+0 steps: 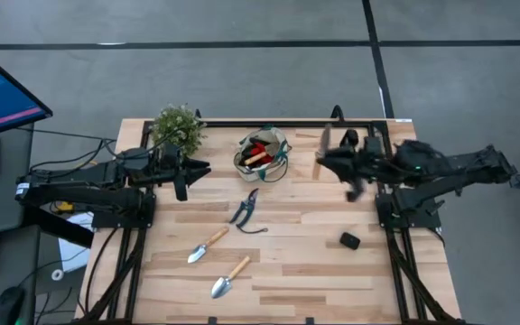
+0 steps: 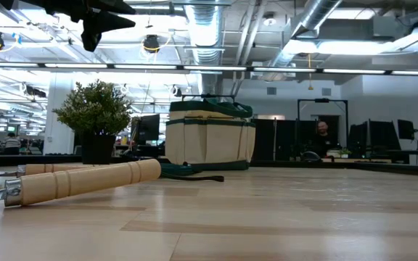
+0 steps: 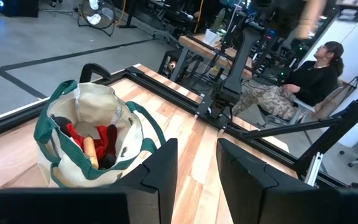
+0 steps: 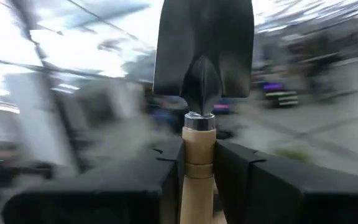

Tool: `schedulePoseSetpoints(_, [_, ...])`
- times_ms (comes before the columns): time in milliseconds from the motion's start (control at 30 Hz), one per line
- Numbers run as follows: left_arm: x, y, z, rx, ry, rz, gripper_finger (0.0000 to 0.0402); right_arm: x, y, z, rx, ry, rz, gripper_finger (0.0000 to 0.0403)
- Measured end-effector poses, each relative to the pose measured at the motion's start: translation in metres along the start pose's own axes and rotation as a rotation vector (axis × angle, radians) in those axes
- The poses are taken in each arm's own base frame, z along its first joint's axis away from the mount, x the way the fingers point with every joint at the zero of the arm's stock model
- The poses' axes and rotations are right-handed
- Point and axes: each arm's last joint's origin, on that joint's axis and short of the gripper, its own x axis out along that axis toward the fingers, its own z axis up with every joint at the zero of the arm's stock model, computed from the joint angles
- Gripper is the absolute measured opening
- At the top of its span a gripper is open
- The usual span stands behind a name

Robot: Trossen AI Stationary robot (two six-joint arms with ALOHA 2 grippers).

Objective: Pick & Place Garden tools in Gardening bag
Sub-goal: Put the brown trowel into the light brown gardening bag

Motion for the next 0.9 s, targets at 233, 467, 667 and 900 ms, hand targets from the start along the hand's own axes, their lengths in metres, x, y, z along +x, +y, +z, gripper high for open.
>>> schedulePoseSetpoints(233, [0.000, 0.001, 0.000, -0.006, -0.012, 0.029, 0.0112, 0.035, -0.037, 0.001, -0.450, 0.038, -0.668, 0.0052])
schedulePoseSetpoints(467, [0.000, 0.003, 0.001, -0.033, -0.041, 0.092, 0.0112, 0.075, -0.070, 0.022, -0.822, 0.224, -1.056, 0.0052])
schedulePoseSetpoints(667, [0.000, 0.005, 0.002, -0.059, -0.072, 0.157, 0.0112, 0.102, -0.094, 0.033, -0.933, 0.224, -1.141, 0.0052])
schedulePoseSetpoints(900, [0.000, 0.005, 0.002, -0.076, -0.083, 0.176, 0.0112, 0.113, -0.100, 0.033, -1.013, 0.190, -1.049, 0.0052])
